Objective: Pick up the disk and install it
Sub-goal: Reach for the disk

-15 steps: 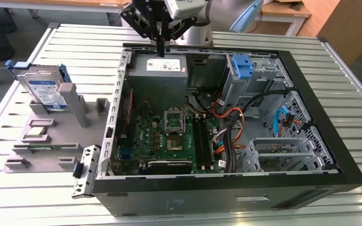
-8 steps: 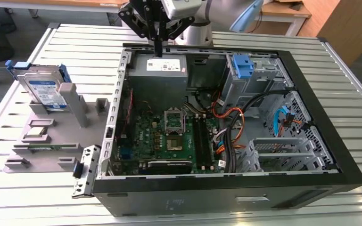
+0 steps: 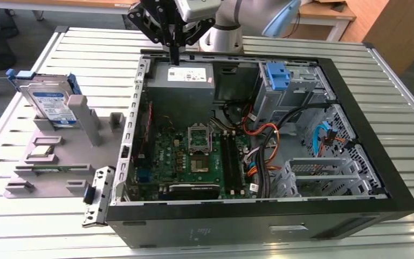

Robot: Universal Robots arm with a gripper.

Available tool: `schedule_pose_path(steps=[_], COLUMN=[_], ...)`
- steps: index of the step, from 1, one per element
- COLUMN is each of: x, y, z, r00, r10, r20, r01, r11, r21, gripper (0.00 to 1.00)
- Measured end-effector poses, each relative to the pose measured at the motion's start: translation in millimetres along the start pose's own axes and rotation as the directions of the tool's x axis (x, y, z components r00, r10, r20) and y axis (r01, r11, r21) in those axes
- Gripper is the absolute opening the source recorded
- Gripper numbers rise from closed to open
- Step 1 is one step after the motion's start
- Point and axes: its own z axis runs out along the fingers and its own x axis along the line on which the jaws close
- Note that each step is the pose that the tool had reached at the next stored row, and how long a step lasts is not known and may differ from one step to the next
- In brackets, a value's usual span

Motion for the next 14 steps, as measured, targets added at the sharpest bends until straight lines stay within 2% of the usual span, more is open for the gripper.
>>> schedule_pose_path(steps=[5, 14], x=[0.1, 4.3], y=[0.0, -0.4], z=[0.0, -0.1], r00=[1.0000, 1.0000], r10=[0.000, 0.000], r20=[0.0000, 0.0000], r01=[0.000, 0.000], r11=[1.0000, 1.0000], r21=[0.0000, 0.0001], gripper=[0.10, 0.10])
